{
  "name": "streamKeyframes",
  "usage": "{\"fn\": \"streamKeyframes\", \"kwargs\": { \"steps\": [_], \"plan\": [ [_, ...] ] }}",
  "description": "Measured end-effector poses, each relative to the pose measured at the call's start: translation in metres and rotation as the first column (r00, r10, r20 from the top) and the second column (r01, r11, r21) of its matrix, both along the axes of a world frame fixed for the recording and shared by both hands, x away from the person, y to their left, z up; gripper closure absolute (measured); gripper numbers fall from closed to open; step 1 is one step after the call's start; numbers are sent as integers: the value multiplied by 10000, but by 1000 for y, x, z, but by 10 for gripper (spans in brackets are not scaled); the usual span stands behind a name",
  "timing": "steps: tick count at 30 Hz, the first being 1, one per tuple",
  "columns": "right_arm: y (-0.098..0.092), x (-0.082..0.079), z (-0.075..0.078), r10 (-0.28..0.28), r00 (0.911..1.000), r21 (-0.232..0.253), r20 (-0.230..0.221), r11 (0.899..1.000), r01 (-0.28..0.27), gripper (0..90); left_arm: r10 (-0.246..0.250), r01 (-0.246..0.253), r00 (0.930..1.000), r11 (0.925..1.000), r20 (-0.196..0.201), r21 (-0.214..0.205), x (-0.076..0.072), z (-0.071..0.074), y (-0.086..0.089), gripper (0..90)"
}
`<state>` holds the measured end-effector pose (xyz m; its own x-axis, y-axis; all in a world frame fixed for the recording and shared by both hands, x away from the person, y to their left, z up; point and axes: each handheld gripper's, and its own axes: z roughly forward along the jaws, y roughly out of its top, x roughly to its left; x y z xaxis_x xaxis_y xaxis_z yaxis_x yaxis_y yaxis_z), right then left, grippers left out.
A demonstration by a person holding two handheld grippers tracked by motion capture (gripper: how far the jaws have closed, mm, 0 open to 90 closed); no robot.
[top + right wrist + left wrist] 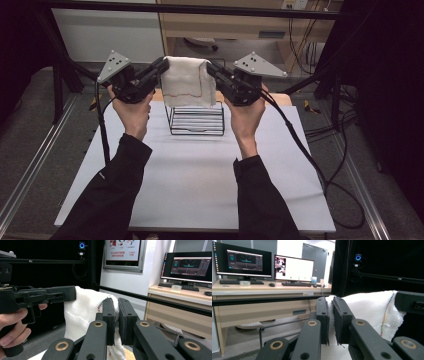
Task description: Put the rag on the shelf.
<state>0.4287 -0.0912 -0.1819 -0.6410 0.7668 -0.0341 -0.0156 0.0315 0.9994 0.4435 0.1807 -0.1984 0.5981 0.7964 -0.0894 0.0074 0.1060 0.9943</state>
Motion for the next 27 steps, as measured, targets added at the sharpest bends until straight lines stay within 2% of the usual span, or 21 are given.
{"fn": "streamKeyframes", "kwargs": {
  "steps": [13,25,27],
  "plan": [
    [2,16,20,-75,10000,70,59,9999,75,847,134,-134,9999,9999,63,-41,14,17,1,829],
    [6,29,30,-151,9999,104,16,9998,150,847,353,-356,9993,9992,124,191,26,32,1,829],
    [5,31,31,-151,9999,182,3,9997,151,847,322,-323,9994,9994,108,104,28,34,0,829]
  ]
}}
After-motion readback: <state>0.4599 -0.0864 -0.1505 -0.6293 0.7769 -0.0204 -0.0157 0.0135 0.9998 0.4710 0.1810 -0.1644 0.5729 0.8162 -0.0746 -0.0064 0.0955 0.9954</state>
